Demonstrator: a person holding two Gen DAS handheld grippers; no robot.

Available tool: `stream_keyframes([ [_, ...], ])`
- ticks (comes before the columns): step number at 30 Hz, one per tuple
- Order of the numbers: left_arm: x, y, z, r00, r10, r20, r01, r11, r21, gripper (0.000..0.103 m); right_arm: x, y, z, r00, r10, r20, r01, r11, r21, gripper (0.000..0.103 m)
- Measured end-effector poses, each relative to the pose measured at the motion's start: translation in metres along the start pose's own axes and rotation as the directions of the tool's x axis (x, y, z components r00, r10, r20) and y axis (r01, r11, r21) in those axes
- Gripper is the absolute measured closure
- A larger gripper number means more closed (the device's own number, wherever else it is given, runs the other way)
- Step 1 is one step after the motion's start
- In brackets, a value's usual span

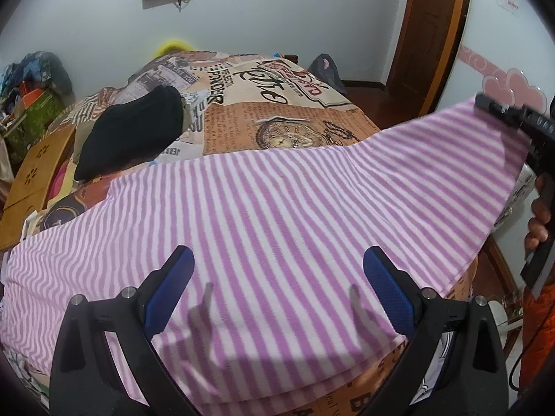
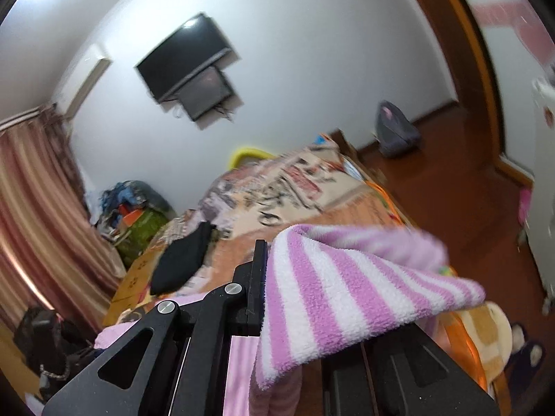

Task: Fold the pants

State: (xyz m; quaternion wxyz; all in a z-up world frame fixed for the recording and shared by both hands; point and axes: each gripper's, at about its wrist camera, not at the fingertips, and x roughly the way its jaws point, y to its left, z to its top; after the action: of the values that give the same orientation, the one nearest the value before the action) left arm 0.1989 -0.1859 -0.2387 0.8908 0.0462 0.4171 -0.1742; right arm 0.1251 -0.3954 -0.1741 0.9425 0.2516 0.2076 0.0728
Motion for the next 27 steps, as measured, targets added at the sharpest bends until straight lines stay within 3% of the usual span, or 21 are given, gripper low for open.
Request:
stream_keyframes([
  [4,-0.007,0.013,-0.003,1.000,-0.001,0.017,0.002,1.000,-0.026,0.004,0.012,0.035,0.007,0.999,0.053,-0.011,-0.053,0.994,-0.092,0.095],
  [11,-0.018,0.049,-0.008,0.999,0.030,0.041,-0.026,0.996,-0.087,0.004,0.051,0.102,-0.025,0.975,0.140,-0.173,-0.184,0.945,-0.271,0.095],
  [14,-0.024,0.069,-0.012,0.998,0.049,0.050,-0.042,0.990,-0.132,0.004,0.068,0.128,-0.054,0.946,0.162,-0.281,-0.255,0.906,-0.338,0.095],
  [18,-0.029,0.090,-0.019,0.997,0.061,0.051,-0.051,0.982,-0.184,0.004,0.094,0.150,-0.108,0.879,0.146,-0.454,-0.349,0.847,-0.402,0.095],
  [22,-0.030,0.102,-0.027,0.997,0.072,0.040,-0.062,0.976,-0.210,0.004,0.112,0.144,-0.148,0.816,0.111,-0.567,-0.381,0.841,-0.384,0.093],
  [27,-0.026,0.105,-0.028,0.997,0.077,0.029,-0.068,0.973,-0.219,0.004,0.116,0.135,-0.150,0.807,0.108,-0.581,-0.364,0.866,-0.343,0.086],
])
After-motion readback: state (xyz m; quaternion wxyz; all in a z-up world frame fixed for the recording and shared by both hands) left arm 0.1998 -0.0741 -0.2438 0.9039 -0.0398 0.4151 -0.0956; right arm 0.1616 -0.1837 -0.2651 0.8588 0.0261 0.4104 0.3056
